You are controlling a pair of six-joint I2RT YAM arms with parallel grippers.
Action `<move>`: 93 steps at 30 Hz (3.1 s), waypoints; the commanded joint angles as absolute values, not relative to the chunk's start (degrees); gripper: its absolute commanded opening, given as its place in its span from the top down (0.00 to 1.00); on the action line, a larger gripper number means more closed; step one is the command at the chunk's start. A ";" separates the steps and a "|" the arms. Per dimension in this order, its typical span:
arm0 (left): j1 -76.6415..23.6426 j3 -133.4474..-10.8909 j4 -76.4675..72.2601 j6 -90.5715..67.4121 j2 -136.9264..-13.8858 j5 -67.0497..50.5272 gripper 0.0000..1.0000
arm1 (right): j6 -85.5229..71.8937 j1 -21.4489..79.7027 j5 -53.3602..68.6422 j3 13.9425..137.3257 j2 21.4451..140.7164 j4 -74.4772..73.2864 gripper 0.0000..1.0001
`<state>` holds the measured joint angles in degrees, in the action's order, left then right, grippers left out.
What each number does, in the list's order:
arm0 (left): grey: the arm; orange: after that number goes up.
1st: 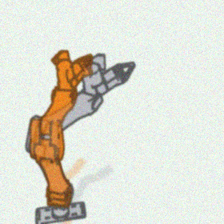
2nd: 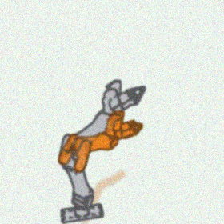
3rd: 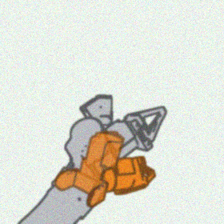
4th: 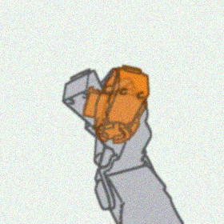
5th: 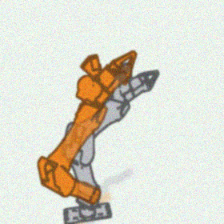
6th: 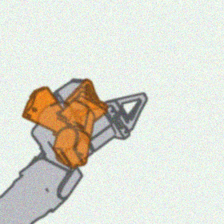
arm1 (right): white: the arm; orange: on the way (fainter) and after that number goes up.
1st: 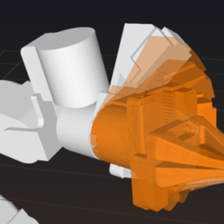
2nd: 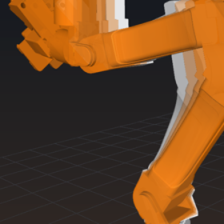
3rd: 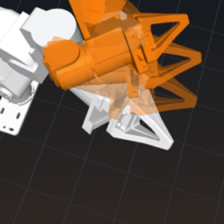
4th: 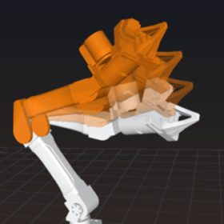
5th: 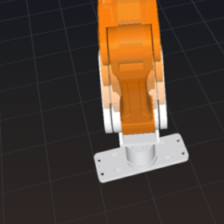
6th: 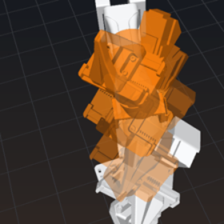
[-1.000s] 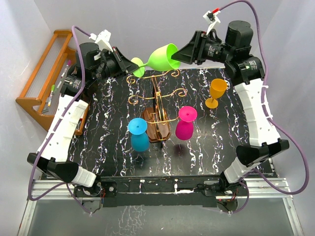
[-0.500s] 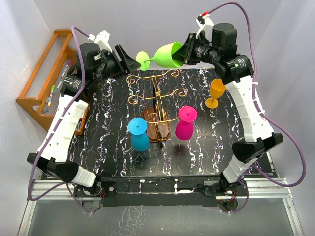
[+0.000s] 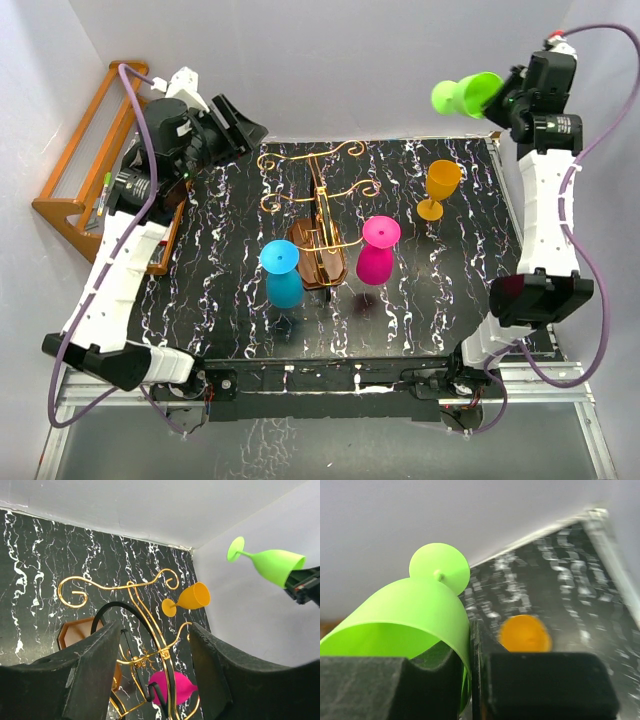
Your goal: Take the wine glass off the wine glass rack
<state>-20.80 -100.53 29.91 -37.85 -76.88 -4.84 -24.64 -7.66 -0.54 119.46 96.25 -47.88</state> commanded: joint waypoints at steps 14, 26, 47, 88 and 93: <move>-20.83 -95.65 29.22 -37.96 -71.55 -3.52 0.47 | -23.45 -18.90 -10.17 93.52 95.29 -47.71 0.92; -20.87 -94.31 28.72 -38.62 -70.74 -4.57 0.48 | -21.56 -18.90 -6.02 89.00 96.89 -45.17 0.82; -20.84 -94.25 27.07 -39.91 -72.15 -6.18 0.48 | -23.45 -15.06 12.41 105.48 88.15 -46.92 0.62; -20.83 -103.30 23.37 -46.28 -83.55 -22.51 0.54 | -25.69 4.69 42.33 75.69 65.75 -58.97 0.54; -20.83 -103.10 23.72 -46.01 -83.07 -22.06 0.54 | -26.35 4.98 41.43 74.98 65.93 -56.64 0.54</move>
<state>-20.80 -103.74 23.46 -46.94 -86.26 -22.04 -26.83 4.51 42.17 75.20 66.48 -61.41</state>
